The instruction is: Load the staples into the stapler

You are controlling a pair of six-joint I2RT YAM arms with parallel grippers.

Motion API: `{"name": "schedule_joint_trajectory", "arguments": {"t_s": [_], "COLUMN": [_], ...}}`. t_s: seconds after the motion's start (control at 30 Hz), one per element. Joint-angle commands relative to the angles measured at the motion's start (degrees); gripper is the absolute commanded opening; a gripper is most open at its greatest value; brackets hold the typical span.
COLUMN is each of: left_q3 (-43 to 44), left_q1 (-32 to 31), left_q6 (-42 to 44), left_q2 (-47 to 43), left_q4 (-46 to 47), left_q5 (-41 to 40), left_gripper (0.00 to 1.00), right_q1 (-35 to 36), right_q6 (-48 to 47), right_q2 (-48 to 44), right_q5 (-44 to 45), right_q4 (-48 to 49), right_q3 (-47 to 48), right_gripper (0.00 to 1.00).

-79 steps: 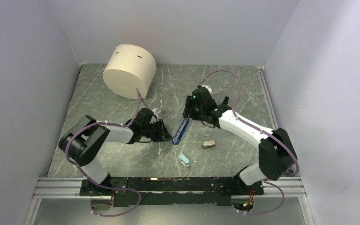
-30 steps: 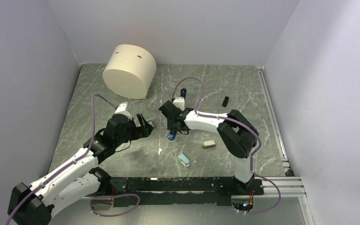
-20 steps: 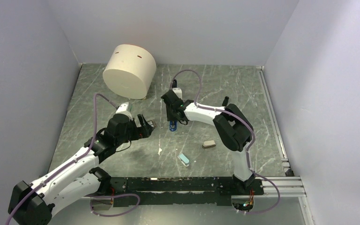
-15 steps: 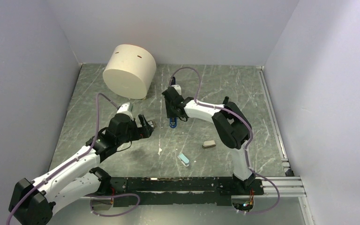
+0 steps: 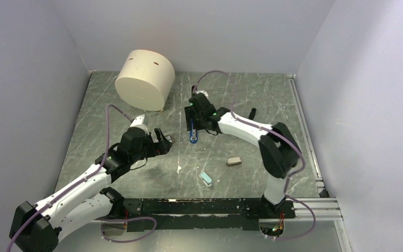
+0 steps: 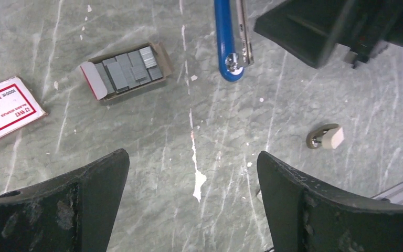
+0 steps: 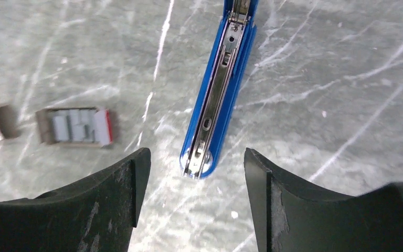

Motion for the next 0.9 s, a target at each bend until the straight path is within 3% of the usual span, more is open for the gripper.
{"name": "schedule_joint_trajectory", "arguments": {"t_s": [0.0,0.27,0.53,0.87], "left_q3": [-1.0,-0.3,-2.8,-4.4], "left_q1": [0.2,0.1,0.1,0.1], "left_q6": [-0.6,3.7,3.3,-0.6], "left_q2": [-3.9,-8.5,-10.9,-5.9], "left_q4": [2.7,1.4,5.8,8.8], "left_q5": [3.0,4.2,4.8,4.7], "left_gripper": [0.96,0.96,0.97,0.97], "right_q1": [0.0,0.9,5.1,7.3], "right_q6": [-0.4,-1.6,-3.3,0.1], "right_q2": [-10.6,-26.1,-37.5,-34.1], "right_q5": [-1.3,-8.1,-10.0,-8.5], "right_q4": [1.2,1.8,3.0,2.6], "right_q3": [-6.0,-22.8,-35.7,-37.8], "right_gripper": [0.69,0.69,0.71,0.69]}}
